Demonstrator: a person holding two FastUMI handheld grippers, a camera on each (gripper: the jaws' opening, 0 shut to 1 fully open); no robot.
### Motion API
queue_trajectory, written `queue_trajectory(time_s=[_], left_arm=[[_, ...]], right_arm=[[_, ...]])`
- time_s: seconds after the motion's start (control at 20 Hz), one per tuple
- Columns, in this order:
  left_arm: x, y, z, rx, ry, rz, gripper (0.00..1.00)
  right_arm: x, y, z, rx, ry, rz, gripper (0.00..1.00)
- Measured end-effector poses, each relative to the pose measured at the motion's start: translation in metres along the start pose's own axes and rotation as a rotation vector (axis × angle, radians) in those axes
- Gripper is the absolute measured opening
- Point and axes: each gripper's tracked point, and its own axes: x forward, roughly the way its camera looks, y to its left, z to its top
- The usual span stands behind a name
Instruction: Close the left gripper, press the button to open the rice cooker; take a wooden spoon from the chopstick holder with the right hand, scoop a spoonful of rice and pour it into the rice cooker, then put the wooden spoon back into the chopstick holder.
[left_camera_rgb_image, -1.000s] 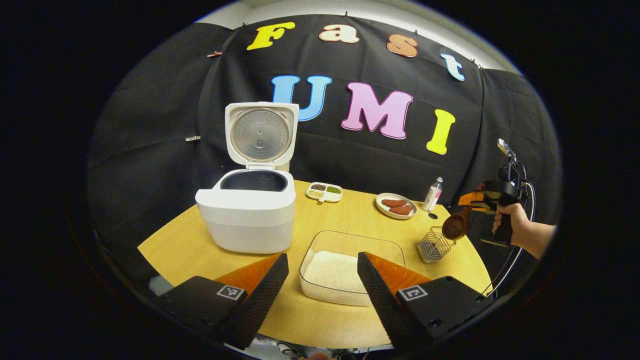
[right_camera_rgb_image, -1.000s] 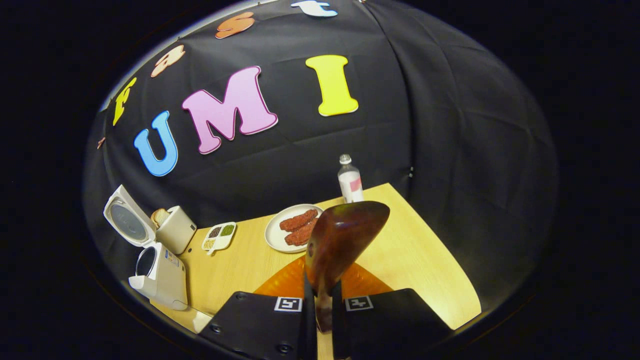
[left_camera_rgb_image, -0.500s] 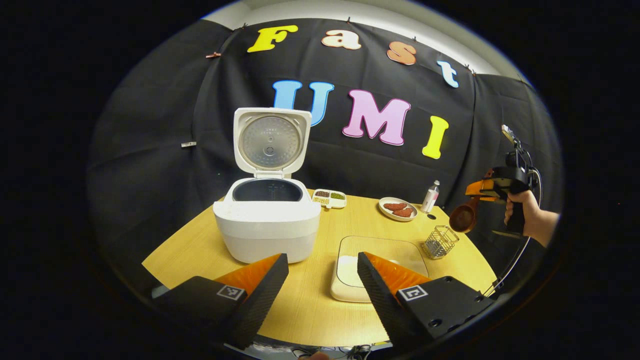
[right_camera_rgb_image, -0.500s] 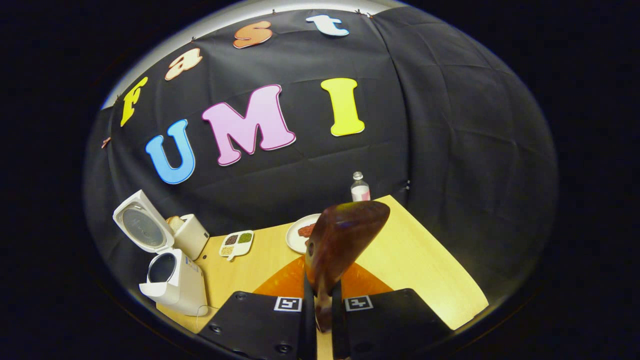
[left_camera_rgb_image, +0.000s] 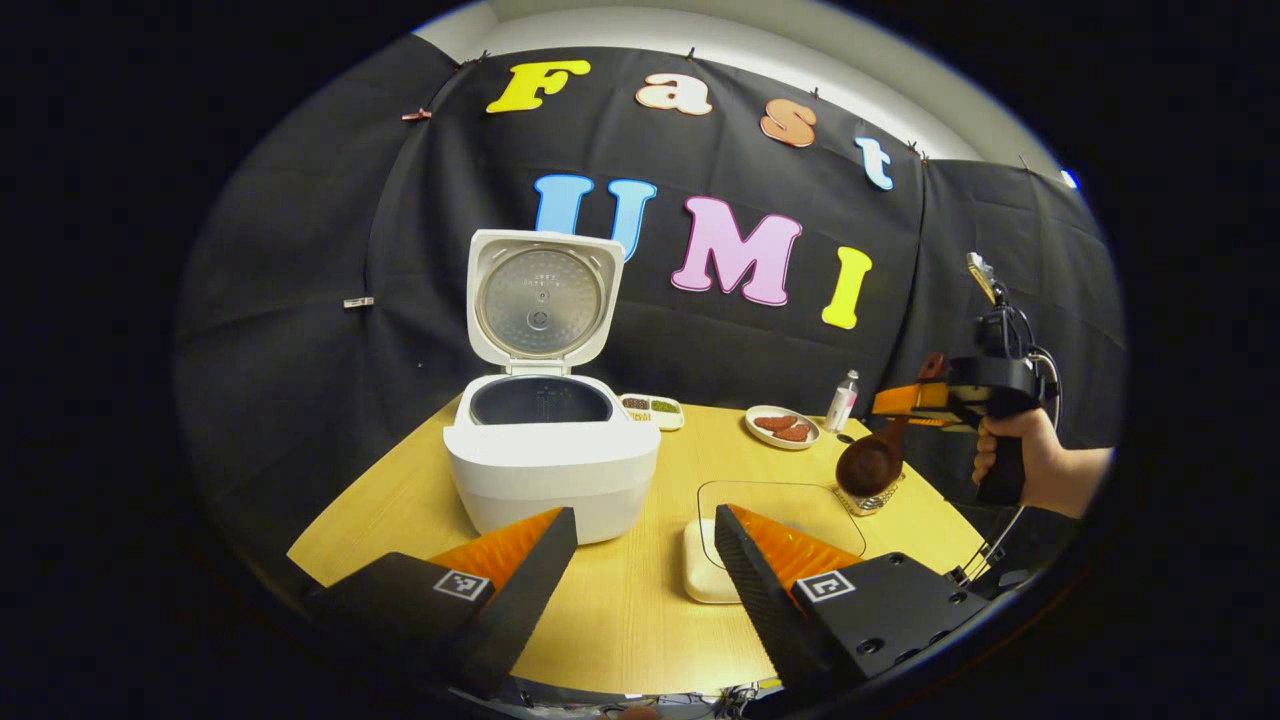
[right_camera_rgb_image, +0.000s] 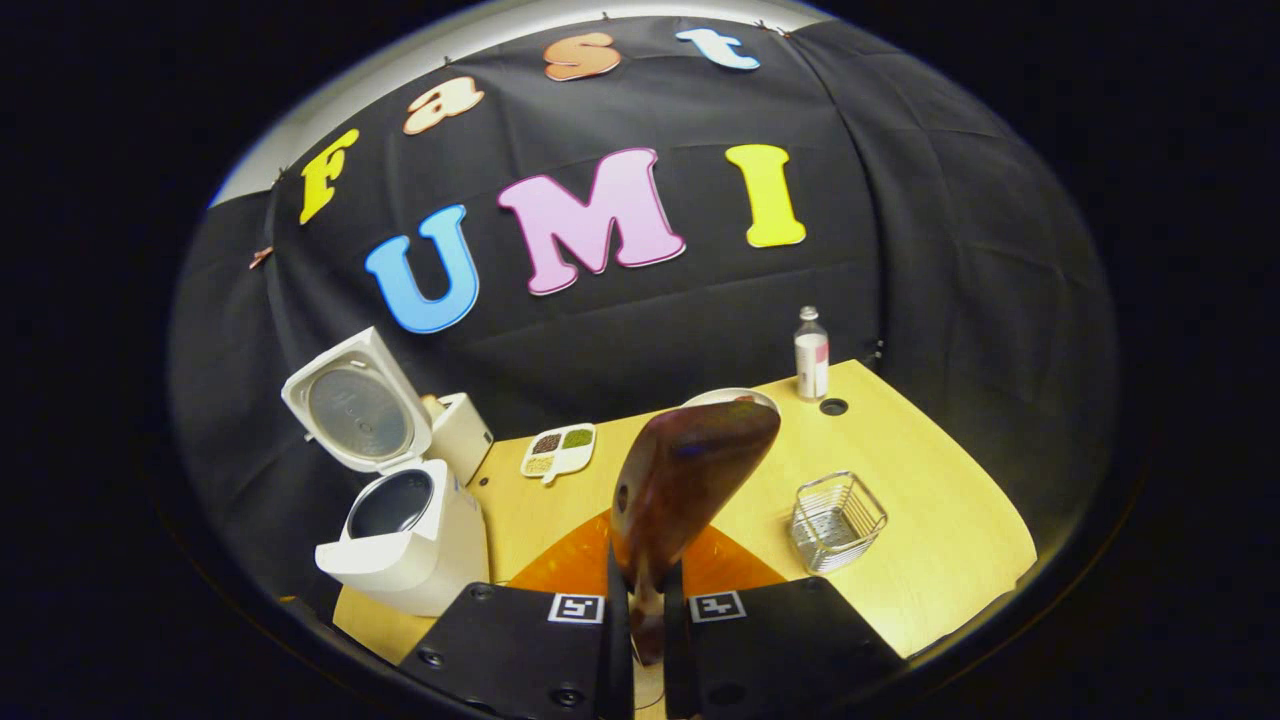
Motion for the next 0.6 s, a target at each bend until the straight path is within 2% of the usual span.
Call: queue_trajectory(time_s=[0.2,0.3,0.4,0.6], left_arm=[[0.002,0.009,-0.015,-0.022,0.028,-0.009,0.96],[0.002,0.017,-0.022,0.012,0.042,-0.010,0.96],[0.003,0.024,-0.026,0.040,0.049,-0.008,0.96],[0.008,0.040,-0.037,0.017,0.077,0.013,0.96]], right_arm=[[0.016,0.027,-0.042,-0.032,0.040,0.014,0.16],[0.026,0.036,-0.060,-0.017,0.060,0.017,0.16],[0.038,0.032,-0.074,-0.030,0.074,-0.003,0.16],[0.057,0.018,-0.094,-0.107,0.077,-0.066,0.16]])
